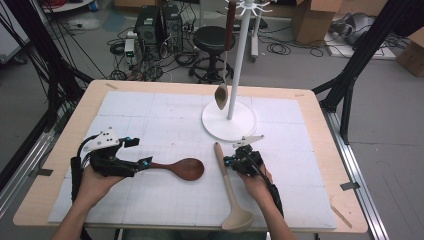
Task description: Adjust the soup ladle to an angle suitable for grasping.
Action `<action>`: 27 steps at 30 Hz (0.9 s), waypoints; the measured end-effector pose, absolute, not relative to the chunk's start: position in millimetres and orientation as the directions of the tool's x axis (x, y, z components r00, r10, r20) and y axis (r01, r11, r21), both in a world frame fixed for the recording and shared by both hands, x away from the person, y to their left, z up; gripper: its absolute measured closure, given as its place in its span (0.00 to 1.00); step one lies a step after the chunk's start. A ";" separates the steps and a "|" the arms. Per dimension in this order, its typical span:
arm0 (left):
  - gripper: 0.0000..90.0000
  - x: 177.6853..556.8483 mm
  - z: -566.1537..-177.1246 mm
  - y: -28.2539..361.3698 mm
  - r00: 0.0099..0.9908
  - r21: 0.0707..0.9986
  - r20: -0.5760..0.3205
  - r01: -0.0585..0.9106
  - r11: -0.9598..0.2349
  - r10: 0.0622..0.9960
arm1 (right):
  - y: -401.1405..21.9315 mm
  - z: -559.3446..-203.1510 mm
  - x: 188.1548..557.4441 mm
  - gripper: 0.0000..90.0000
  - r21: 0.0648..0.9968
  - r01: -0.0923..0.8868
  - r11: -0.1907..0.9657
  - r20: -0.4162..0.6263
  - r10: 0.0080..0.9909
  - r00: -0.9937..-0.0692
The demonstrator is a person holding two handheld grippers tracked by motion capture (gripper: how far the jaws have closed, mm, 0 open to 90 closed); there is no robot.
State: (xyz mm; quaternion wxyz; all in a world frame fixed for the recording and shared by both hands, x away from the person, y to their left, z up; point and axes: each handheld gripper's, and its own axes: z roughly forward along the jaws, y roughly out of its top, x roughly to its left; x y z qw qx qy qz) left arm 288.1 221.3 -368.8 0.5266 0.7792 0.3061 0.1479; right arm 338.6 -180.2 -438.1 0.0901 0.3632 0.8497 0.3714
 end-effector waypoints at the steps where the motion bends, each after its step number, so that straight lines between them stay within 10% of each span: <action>1: 0.20 288.3 -368.7 221.6 0.769 0.911 -0.090 0.320 -0.259 0.633 | -179.2 -438.2 339.1 1.00 0.696 0.554 0.457 0.122 0.685 -0.718; 27: 0.20 289.4 -369.1 219.8 0.775 0.912 -0.092 0.318 -0.260 0.626 | -156.1 -439.4 345.8 1.00 0.707 0.526 0.472 0.147 0.629 -0.763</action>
